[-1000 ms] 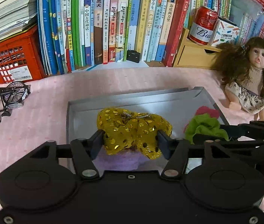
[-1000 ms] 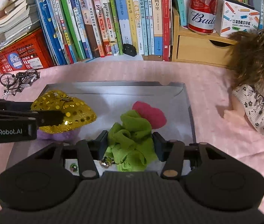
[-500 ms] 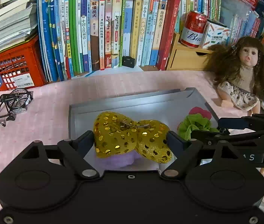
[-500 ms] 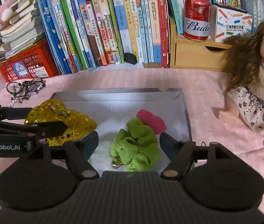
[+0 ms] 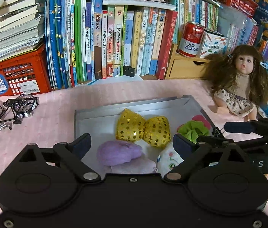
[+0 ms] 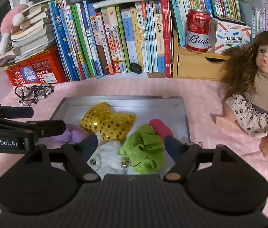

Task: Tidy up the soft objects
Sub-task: 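Move the left gripper to the blue mask packet while the right approaches the white foam block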

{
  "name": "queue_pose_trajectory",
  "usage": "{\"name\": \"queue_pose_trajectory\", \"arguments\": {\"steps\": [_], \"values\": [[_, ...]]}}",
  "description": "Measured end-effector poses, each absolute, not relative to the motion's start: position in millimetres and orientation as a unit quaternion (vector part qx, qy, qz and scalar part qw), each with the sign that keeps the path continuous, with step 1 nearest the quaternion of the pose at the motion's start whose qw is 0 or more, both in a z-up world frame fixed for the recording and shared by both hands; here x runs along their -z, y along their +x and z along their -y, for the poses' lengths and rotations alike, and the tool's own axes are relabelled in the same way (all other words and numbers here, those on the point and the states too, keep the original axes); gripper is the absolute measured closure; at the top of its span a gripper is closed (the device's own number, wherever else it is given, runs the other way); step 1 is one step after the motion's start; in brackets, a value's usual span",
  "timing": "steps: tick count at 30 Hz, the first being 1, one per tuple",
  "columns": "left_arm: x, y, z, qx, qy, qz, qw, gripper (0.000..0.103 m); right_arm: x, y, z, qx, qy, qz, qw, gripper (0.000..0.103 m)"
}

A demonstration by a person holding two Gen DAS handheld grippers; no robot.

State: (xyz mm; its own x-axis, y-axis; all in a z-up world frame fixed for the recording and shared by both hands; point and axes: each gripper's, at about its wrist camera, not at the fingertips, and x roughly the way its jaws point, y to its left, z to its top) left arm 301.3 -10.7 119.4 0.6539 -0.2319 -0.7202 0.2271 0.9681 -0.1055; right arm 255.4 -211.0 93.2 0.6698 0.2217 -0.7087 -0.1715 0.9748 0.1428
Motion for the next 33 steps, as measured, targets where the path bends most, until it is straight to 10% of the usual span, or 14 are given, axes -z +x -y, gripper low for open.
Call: {"name": "queue_pose_trajectory", "arguments": {"steps": [33], "values": [[-171,122,14,0.214,0.014,-0.255,0.943,0.005,-143,117,232,-0.163,0.016,-0.267,0.950,0.007]]}}
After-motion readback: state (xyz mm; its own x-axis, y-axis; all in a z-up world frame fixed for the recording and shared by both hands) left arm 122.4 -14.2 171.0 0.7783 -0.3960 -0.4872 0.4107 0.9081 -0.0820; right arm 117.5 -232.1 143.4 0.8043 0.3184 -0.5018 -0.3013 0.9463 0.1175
